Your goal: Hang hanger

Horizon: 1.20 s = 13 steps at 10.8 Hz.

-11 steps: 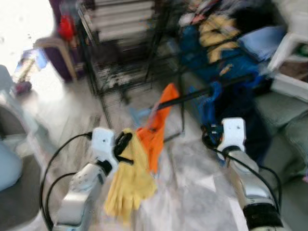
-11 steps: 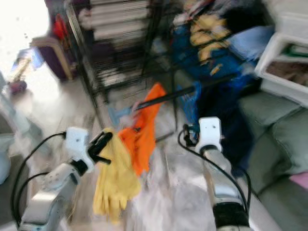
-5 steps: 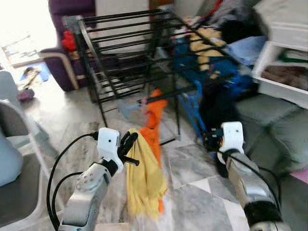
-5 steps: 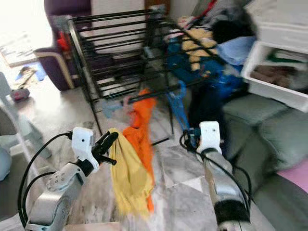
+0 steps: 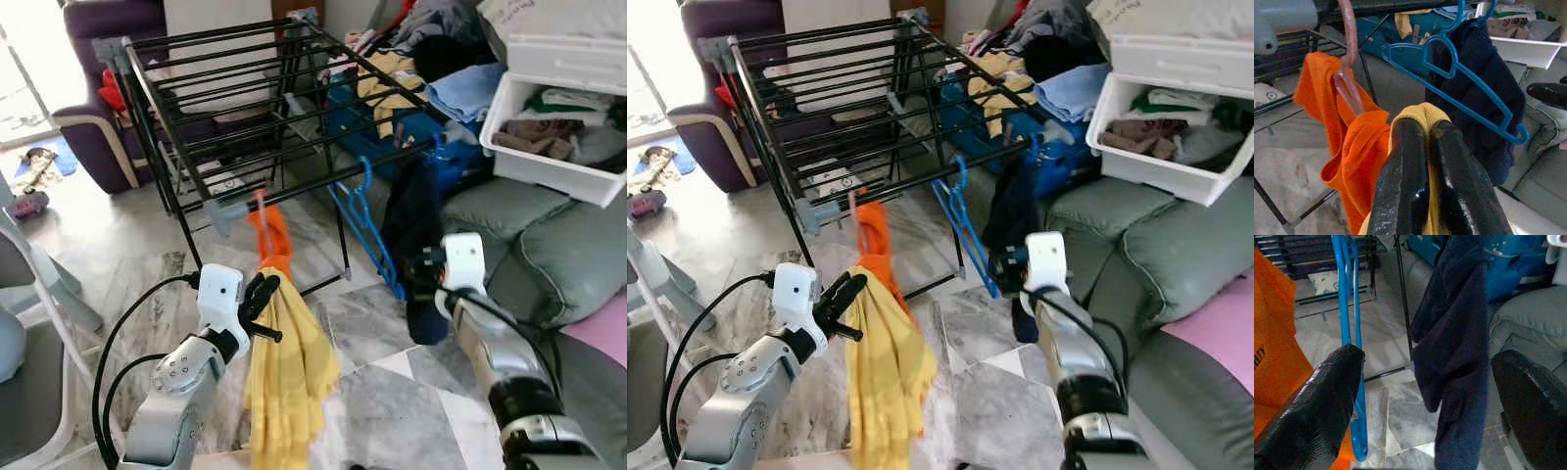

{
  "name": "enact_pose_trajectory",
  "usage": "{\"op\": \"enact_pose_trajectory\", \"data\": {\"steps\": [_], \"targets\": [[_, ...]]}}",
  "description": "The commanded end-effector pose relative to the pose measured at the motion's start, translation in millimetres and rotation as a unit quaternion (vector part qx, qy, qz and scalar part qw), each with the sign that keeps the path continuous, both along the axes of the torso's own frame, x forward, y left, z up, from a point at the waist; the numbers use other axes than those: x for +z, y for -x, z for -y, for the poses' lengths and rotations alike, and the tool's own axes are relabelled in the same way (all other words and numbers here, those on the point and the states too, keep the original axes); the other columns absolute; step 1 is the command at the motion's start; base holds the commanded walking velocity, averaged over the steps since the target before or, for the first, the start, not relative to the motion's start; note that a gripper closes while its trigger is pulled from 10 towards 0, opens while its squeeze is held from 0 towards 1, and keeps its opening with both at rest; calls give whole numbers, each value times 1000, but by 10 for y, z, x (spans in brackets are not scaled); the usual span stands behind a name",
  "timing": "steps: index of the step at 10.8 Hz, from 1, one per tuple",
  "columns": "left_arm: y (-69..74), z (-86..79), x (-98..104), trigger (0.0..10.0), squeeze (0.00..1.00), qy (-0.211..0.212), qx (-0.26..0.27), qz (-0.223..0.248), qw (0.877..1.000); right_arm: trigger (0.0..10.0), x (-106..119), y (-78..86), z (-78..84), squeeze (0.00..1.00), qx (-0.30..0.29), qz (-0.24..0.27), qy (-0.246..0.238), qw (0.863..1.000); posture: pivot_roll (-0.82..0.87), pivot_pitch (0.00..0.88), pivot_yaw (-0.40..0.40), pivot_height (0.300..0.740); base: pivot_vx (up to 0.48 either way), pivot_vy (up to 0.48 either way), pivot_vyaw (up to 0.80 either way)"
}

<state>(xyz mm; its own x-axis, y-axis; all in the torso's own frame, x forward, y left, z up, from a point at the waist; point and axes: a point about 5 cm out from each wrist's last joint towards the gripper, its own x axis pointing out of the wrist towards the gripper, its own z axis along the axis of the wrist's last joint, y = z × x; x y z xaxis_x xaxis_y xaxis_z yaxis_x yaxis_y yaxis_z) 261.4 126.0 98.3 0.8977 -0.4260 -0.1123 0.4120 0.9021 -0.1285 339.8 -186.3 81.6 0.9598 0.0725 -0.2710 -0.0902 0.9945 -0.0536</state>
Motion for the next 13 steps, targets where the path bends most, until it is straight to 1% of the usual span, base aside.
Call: {"op": "enact_pose_trajectory", "data": {"steps": [1, 3, 5, 6, 8, 10, 13], "targets": [[-13, -22, 116, 10000, 0, -5, 2, 28, 1000, 10000, 13, -21, 10, 0, 1, 2, 3, 1000, -87, 0, 13, 740, 0, 0, 0], [-18, -23, 120, 10000, 0, -10, 0, 31, 999, 10000, -41, 23, 22, 0, 1, 0, 2, 1000, -92, 0, 16, 740, 388, 0, 0], [-28, -34, 115, 10000, 0, -10, 4, 30, 999, 10000, -1, 60, 83, 0, -9, 17, 2, 1000, -95, 0, 16, 740, 401, 0, 0], [-28, -44, 106, 10000, 0, -10, 12, 24, 1000, 10000, 22, 72, 100, 0, -9, 22, 2, 1000, -96, 0, 15, 740, 0, 0, 0], [-20, -151, 88, 10000, 0, -25, 67, 25, 997, 10000, 77, 185, 75, 0, 7, 48, 0, 999, -98, 0, 14, 740, 0, 0, 0], [4, -187, 97, 10000, 0, -18, 81, 25, 996, 10000, 58, 259, 25, 0, 18, 50, -7, 999, -97, 0, 9, 740, 0, 0, 0], [-19, -249, 133, 10000, 0, -27, 109, 30, 993, 10000, 105, 324, -81, 0, 38, 58, -13, 997, -95, 0, 11, 740, 0, 0, 0]]}}
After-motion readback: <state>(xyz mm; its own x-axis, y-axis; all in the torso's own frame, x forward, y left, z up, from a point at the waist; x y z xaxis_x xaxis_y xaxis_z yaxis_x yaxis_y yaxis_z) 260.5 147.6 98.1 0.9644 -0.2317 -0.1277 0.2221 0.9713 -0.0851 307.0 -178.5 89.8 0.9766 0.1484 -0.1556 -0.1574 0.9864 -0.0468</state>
